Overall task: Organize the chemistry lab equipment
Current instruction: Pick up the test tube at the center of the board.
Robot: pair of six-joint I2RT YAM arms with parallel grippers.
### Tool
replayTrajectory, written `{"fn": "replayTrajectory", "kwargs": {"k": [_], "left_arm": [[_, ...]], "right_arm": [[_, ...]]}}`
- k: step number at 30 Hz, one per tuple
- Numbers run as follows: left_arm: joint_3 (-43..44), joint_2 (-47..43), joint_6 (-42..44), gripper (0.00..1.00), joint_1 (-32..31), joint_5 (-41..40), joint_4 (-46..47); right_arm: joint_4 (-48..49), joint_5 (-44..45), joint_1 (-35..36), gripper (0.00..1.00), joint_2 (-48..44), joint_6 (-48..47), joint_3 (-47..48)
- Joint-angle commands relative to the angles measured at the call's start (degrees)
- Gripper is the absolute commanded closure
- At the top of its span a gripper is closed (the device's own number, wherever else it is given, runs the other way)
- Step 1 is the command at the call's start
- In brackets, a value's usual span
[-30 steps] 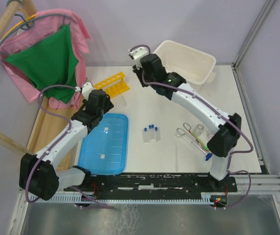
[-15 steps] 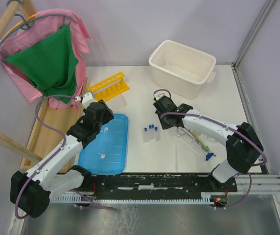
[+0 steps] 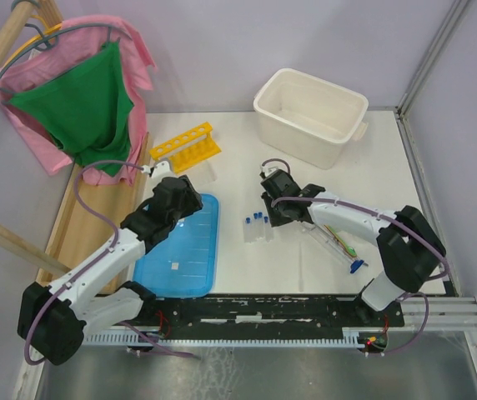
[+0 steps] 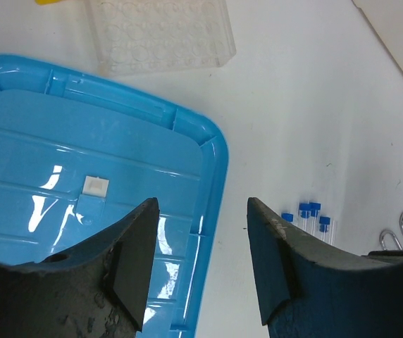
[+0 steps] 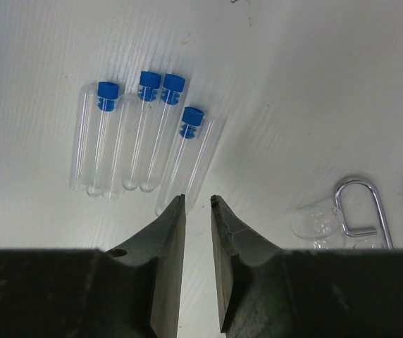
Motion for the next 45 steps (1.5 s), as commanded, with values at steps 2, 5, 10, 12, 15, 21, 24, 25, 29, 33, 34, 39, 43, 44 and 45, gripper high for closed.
{"fn": "replayTrajectory", "kwargs": {"k": [2,5,10,12,15,21,24,25,29,33,34,39,43,44,45], "left_arm": [[-0.70,-0.14,1.69,0.40,-0.37,-0.15,1.69],[-1.03,0.03,1.72,0.40,-0.43,-0.12,1.95],[-1.75,0.43,1.77,0.40,-0.46,0.24,2.60],[-1.95,0.66,1.90,0.40,-0.45,0.29,2.77],[-2.34,1.16,1.90,0.40,-0.46,0.33,3.12],[-2.76,1.82,1.90,0.40,-0.51,0.78,3.79],[-2.92,1.98,1.90,0.40,-0.46,0.74,3.92],[-3.00,2.02,1.90,0.40,-0.46,0.80,3.94],[-3.44,1.98,1.81,0.40,-0.48,0.91,4.02],[-3.88,1.71,1.64,0.40,-0.47,0.97,4.18],[-3.93,1.71,1.57,0.40,-0.46,1.05,4.26],[-4.40,2.12,1.42,0.40,-0.46,1.62,4.82],[-4.52,2.65,1.29,0.40,-0.46,2.04,5.15],[-4.58,2.67,1.29,0.40,-0.46,2.06,5.11],[-4.60,2.73,1.33,0.40,-0.48,1.97,5.14]], "right_arm": [[3.19,-0.78,0.20,0.71,3.10,1.27,1.07],[2.98,-0.49,0.24,0.71,3.84,1.53,1.14],[3.00,-0.50,0.20,0.71,4.71,1.84,1.09],[3.00,-0.87,0.25,0.71,5.16,1.97,0.90],[3.10,-1.17,0.30,0.71,5.53,2.06,0.53],[3.35,-1.22,0.39,0.71,6.39,2.02,-0.37],[3.60,-1.26,0.42,0.71,6.71,2.04,-0.56],[3.74,-1.30,0.38,0.71,6.73,2.02,-0.68],[3.94,-1.17,0.37,0.70,7.08,2.06,-0.69],[3.97,-0.72,0.48,0.68,6.80,2.19,-0.69],[3.89,-0.59,0.49,0.67,6.70,2.23,-0.70],[3.47,0.17,0.77,0.67,6.91,1.87,-0.09],[3.52,-0.03,0.77,0.67,8.71,1.76,0.73],[3.60,-0.03,0.81,0.67,9.15,1.84,0.85],[3.57,0.01,0.87,0.67,9.45,1.92,0.85]]}}
